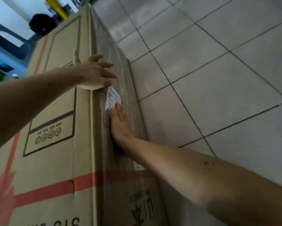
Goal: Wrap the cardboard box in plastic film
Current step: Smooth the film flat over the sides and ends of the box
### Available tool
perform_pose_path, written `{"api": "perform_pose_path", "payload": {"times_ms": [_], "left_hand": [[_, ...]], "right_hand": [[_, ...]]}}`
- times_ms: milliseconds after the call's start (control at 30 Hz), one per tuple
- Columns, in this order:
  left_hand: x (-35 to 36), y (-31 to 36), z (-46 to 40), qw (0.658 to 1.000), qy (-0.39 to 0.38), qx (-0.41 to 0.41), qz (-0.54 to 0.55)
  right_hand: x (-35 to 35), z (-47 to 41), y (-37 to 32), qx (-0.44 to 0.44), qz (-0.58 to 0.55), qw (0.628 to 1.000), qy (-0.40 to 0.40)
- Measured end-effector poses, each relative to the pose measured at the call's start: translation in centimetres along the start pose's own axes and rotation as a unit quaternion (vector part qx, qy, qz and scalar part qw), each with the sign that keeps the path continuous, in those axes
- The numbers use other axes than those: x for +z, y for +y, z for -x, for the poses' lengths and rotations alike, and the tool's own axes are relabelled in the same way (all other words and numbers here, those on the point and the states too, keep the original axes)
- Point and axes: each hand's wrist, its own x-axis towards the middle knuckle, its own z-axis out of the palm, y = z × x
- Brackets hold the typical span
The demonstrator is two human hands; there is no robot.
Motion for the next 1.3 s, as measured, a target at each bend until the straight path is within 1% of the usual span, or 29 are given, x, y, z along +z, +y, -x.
{"api": "perform_pose_path", "payload": {"times_ms": [67,133,200,267,333,400,433,500,567,633,700,733,767,800,833,900,967,1067,1133,1167,1233,1267,1300], "left_hand": [[-0.5,1.1,-0.1,0.999,0.000,-0.036,0.035],[-0.4,2.1,-0.3,0.999,0.010,-0.028,0.045],[0.3,1.5,-0.8,0.999,0.010,-0.032,0.032],[0.3,0.8,-0.8,0.999,0.006,-0.044,0.029],[0.2,1.0,-0.7,0.999,0.012,-0.029,0.033],[0.2,1.3,-0.6,0.998,0.032,-0.021,0.040],[0.1,1.3,-0.4,0.999,0.034,-0.026,0.033],[-0.3,1.7,-0.2,0.999,0.014,-0.038,0.009],[-0.9,2.4,-0.7,0.997,-0.013,-0.063,-0.035],[-1.8,3.4,-2.6,0.988,-0.020,-0.065,-0.136],[-2.5,3.6,-6.2,0.970,-0.017,-0.030,-0.240],[-2.7,3.4,-8.2,0.959,-0.021,0.006,-0.283],[-2.7,2.9,-10.2,0.946,-0.040,0.042,-0.318],[-2.4,2.4,-11.4,0.936,-0.065,0.062,-0.341],[-1.8,2.0,-12.4,0.926,-0.096,0.064,-0.359],[-0.3,1.1,-13.3,0.913,-0.163,0.040,-0.373],[0.8,0.7,-13.1,0.908,-0.217,0.011,-0.359],[0.3,0.6,-13.9,0.896,-0.267,0.004,-0.355],[-0.6,0.7,-15.2,0.885,-0.286,0.031,-0.366],[-1.1,0.7,-16.2,0.884,-0.276,0.054,-0.374],[-2.1,-0.1,-18.6,0.892,-0.207,0.088,-0.393],[-2.3,-0.9,-19.6,0.895,-0.181,0.084,-0.400],[-2.2,-1.9,-20.2,0.897,-0.177,0.066,-0.399]], "right_hand": [[0.1,-0.7,0.6,0.003,-0.027,1.000,0.008],[-0.1,-1.6,2.0,0.020,-0.040,0.999,0.021],[-0.1,-2.4,2.5,0.044,-0.047,0.997,0.033],[0.2,-3.1,2.5,0.060,-0.029,0.998,0.023],[-0.2,-3.6,3.3,0.055,-0.005,0.998,0.037],[-0.9,-4.2,4.0,0.092,-0.005,0.994,0.061],[-1.0,-4.4,4.4,0.122,-0.012,0.991,0.054],[-0.9,-4.6,5.3,0.160,-0.014,0.987,0.019],[-1.3,-4.8,5.1,0.168,-0.007,0.986,-0.004],[-2.2,-5.5,4.5,0.154,0.021,0.988,0.013],[-2.6,-6.8,3.3,0.104,0.017,0.994,0.032],[-2.4,-7.5,2.6,0.078,0.005,0.996,0.031],[-2.0,-8.0,1.8,0.056,-0.008,0.998,0.024],[-1.5,-8.0,1.3,0.045,-0.015,0.999,0.016],[-1.0,-8.0,1.3,0.045,-0.021,0.999,0.008],[-0.8,-8.0,1.9,0.059,-0.014,0.998,-0.005],[-1.2,-8.4,2.1,0.069,-0.021,0.997,-0.014],[-3.1,-12.2,1.8,0.102,-0.044,0.993,0.034],[-4.0,-15.3,1.4,0.133,-0.043,0.989,0.044],[-4.0,-16.3,0.9,0.137,-0.036,0.989,0.031],[-3.0,-16.7,0.4,0.124,-0.019,0.992,0.006],[-2.5,-16.4,0.3,0.120,-0.019,0.993,0.004],[-2.4,-16.0,0.5,0.122,-0.018,0.992,0.008]]}}
